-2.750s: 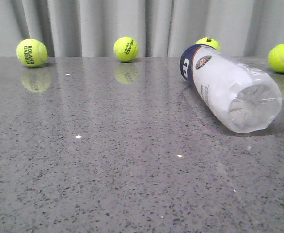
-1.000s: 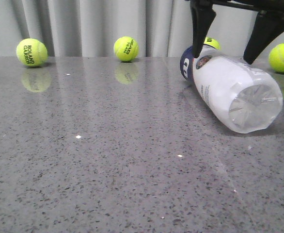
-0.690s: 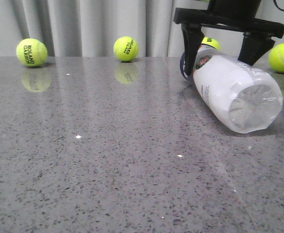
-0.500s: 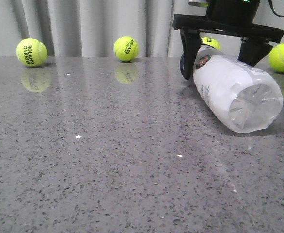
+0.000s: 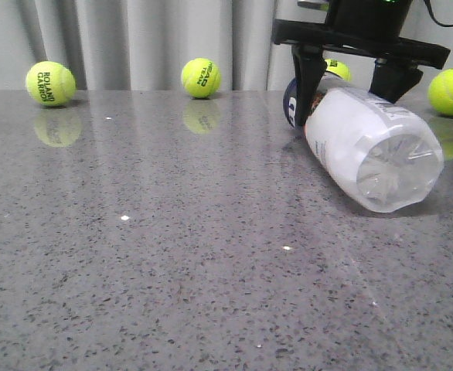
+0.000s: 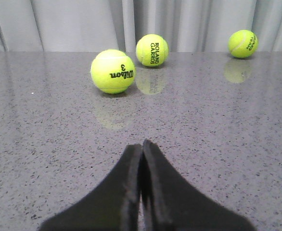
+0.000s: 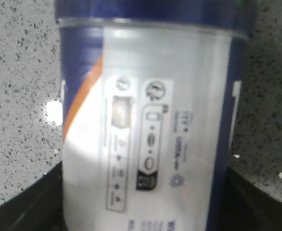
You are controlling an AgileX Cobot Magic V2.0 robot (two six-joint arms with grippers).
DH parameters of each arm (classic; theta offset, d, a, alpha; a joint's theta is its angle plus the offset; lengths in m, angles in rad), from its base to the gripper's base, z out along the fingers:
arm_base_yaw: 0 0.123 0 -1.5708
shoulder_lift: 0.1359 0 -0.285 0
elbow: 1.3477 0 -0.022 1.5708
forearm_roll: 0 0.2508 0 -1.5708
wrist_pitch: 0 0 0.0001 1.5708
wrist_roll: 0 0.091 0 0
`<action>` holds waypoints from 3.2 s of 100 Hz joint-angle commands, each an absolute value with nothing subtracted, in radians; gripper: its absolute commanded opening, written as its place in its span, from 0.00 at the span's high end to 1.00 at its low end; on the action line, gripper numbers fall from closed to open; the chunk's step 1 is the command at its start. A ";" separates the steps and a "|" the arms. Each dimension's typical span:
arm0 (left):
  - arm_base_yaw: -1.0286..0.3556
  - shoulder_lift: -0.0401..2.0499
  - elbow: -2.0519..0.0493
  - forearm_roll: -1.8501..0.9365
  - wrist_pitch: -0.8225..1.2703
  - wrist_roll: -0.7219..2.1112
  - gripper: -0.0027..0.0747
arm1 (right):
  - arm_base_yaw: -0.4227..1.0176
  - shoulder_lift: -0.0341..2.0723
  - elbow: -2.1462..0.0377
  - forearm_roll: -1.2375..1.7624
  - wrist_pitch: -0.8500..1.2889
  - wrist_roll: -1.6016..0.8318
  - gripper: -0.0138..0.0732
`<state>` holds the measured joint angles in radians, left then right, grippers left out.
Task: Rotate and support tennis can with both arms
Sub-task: 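Lower the open right gripper around the can's middle and close it, then lift the can with the right gripper and swing it sideways, lid toward the left gripper, then lower the can onto the table, open the right gripper and withdraw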
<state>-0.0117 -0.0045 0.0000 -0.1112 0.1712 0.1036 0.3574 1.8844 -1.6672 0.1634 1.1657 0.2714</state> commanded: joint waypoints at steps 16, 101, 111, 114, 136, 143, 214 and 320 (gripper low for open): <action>-0.010 -0.038 0.045 -0.113 0.096 0.094 0.99 | 0.357 1.833 -1.699 0.170 1.148 0.268 0.45; -0.010 -0.038 0.045 -0.113 0.096 0.094 0.99 | 0.595 1.832 -1.942 0.191 1.227 -0.751 0.45; -0.010 -0.038 0.045 -0.113 0.096 0.094 0.99 | 0.636 1.833 -1.942 0.191 1.234 -0.927 0.45; -0.010 -0.038 0.045 -0.113 0.096 0.094 0.99 | 0.646 1.833 -1.942 0.191 1.238 -0.973 0.45; -0.010 -0.038 0.045 -0.113 0.096 0.094 0.99 | 0.688 1.839 -1.942 0.191 1.240 -1.090 0.45; -0.010 -0.038 0.045 -0.113 0.096 0.094 0.99 | 0.688 1.849 -1.942 0.191 1.238 -1.090 0.45; -0.010 -0.038 0.045 -0.113 0.096 0.094 0.99 | 0.688 1.967 -1.941 0.192 1.269 -1.079 0.36; -0.010 -0.038 0.045 -0.113 0.096 0.094 0.99 | 0.688 1.855 -1.943 0.191 1.329 -1.012 0.10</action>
<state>-0.0117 -0.0045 0.0000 -0.1112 0.1712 0.1036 0.6893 1.9456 -1.9093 0.1774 1.2398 -1.0210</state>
